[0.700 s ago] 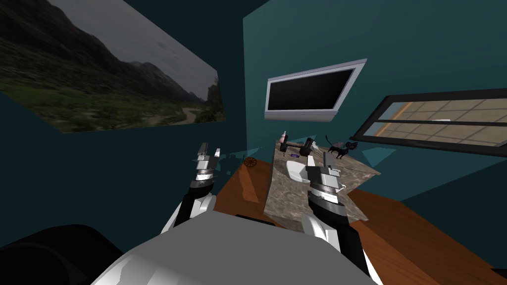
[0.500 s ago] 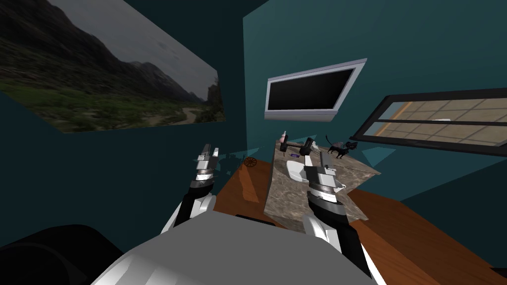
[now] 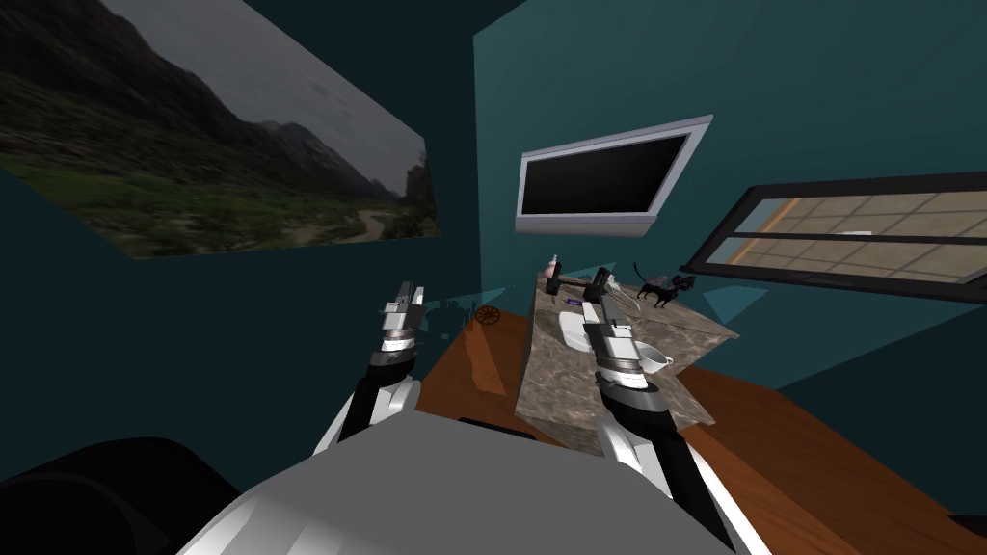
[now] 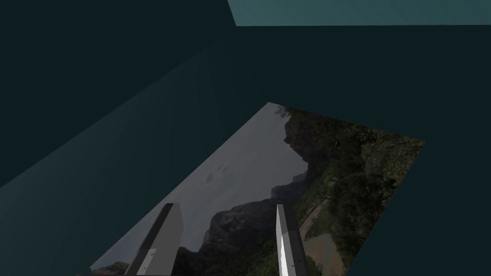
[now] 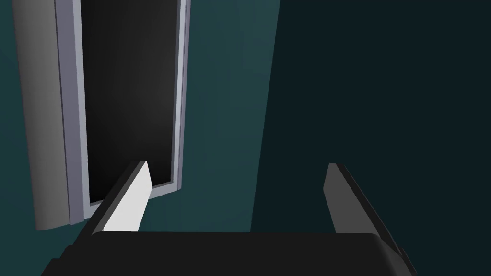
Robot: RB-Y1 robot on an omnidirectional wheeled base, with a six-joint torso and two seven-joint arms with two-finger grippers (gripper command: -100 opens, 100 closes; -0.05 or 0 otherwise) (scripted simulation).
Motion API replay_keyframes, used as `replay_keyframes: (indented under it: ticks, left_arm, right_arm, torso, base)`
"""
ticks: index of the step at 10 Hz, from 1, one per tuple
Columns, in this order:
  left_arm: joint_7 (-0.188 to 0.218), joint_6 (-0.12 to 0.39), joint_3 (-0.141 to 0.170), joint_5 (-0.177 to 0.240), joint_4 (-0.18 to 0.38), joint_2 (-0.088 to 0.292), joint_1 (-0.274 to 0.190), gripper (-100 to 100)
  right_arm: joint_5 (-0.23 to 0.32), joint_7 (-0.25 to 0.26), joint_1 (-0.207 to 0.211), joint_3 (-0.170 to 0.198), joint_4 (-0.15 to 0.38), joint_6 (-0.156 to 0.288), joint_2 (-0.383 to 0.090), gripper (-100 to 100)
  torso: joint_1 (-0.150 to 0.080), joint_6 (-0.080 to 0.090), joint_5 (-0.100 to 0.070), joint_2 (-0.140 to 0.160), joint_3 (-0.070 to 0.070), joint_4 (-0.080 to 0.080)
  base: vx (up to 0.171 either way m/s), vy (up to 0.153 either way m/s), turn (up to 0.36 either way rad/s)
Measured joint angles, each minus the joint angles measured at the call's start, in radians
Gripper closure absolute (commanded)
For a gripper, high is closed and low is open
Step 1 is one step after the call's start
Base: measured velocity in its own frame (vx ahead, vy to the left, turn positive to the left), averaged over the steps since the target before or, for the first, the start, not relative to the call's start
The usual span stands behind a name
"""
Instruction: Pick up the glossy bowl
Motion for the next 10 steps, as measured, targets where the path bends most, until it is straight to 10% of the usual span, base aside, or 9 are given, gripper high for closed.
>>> replay_keyframes:
  ticks: [10]
  left_arm:
    - [0.0, 0.0, 0.0, 0.0, 0.0, 0.0, 0.0, 0]
  right_arm:
    - [0.153, -0.016, -0.058, 0.011, 0.058, 0.021, -0.264, -100]
  torso:
    - [0.001, 0.0, 0.0, -0.001, 0.0, 0.0]
  base:
    - [-0.009, 0.025, -0.009]
